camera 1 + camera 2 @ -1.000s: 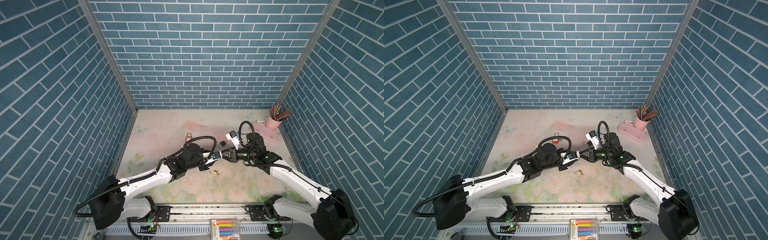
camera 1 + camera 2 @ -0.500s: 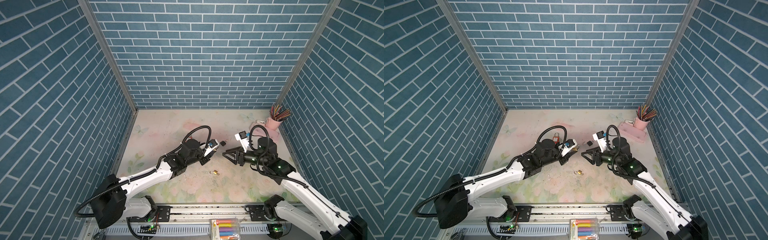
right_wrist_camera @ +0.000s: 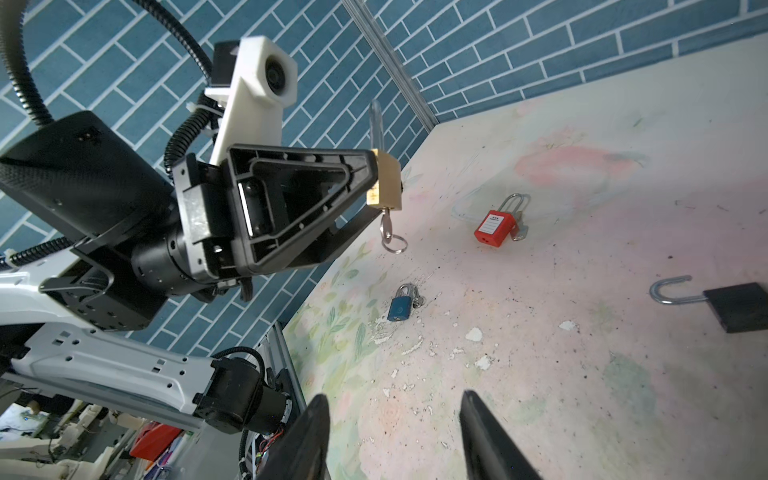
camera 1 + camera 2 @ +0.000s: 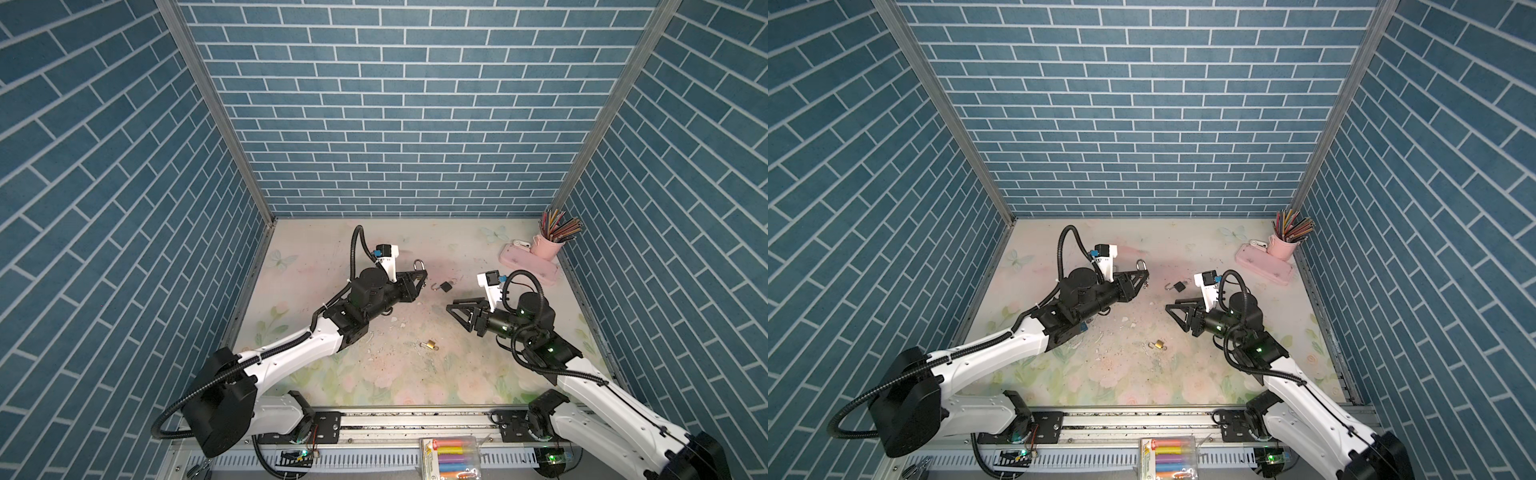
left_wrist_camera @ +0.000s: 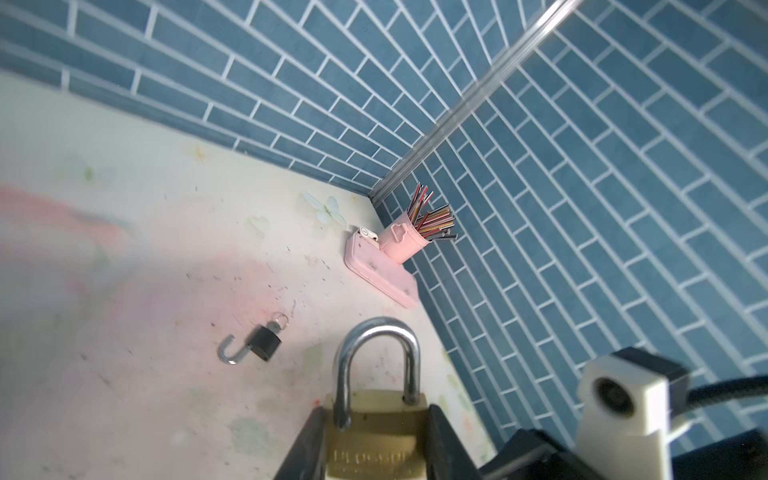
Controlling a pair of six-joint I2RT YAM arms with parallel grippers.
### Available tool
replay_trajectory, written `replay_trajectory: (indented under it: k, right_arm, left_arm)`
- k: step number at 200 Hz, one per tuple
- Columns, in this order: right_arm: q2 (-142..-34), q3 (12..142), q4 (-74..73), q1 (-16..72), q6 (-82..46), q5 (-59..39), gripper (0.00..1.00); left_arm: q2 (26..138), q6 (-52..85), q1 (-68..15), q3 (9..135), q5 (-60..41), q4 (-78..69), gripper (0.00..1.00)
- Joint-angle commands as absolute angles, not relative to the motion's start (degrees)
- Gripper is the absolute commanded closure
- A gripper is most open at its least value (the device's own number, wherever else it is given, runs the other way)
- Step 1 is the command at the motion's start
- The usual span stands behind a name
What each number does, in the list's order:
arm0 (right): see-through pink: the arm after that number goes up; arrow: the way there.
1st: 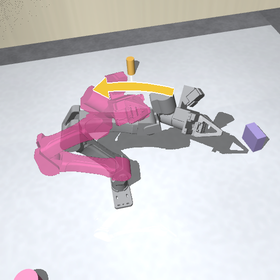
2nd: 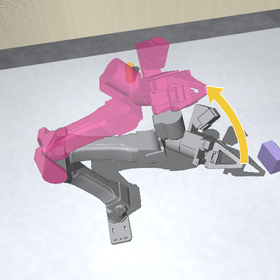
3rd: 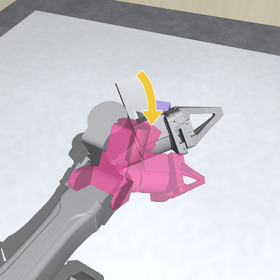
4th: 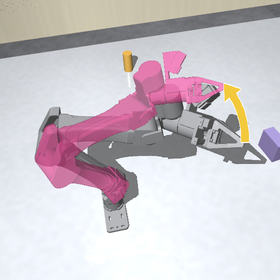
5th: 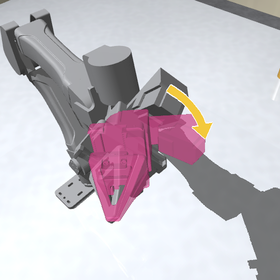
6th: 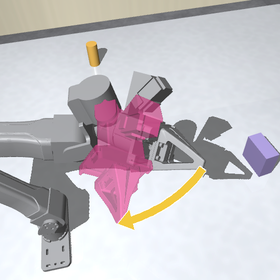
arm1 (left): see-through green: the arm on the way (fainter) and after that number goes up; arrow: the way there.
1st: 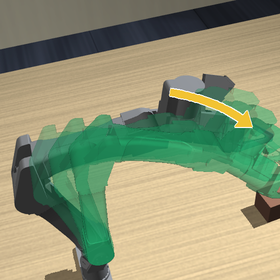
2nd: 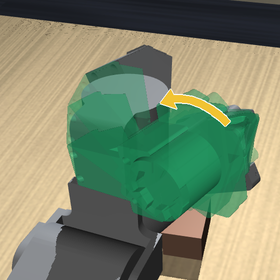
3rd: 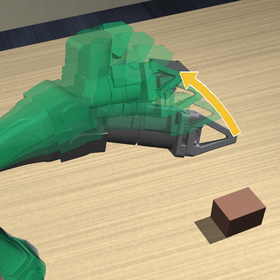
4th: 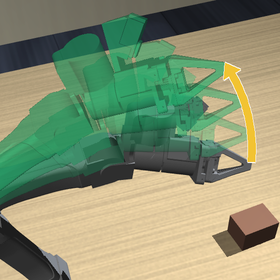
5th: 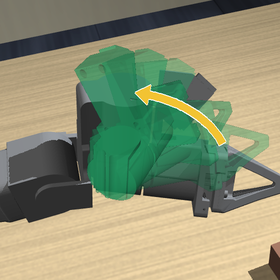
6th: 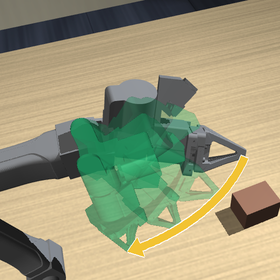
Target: Lock with the key
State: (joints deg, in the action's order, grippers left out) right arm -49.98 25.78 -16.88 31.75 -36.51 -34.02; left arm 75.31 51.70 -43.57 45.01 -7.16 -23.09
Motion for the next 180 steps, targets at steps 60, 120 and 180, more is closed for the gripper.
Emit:
replay_trajectory:
  k: [60, 120, 180]
  right_arm:
    - [-63.3, 32.9, -27.0, 36.7, -39.5, -33.1, 0.49]
    - [-68.9, 36.6, -22.8, 38.7, -33.8, -26.8, 0.56]
    - [-73.0, 40.2, -17.4, 43.3, -24.5, -17.1, 0.7]
  left_arm:
    - [76.0, 74.2, -42.7, 40.7, -9.4, -26.2, 1.0]
    - [76.2, 75.3, -42.3, 42.0, -10.0, -22.1, 1.0]
    - [76.9, 79.0, -42.2, 43.5, -10.7, -17.3, 1.0]
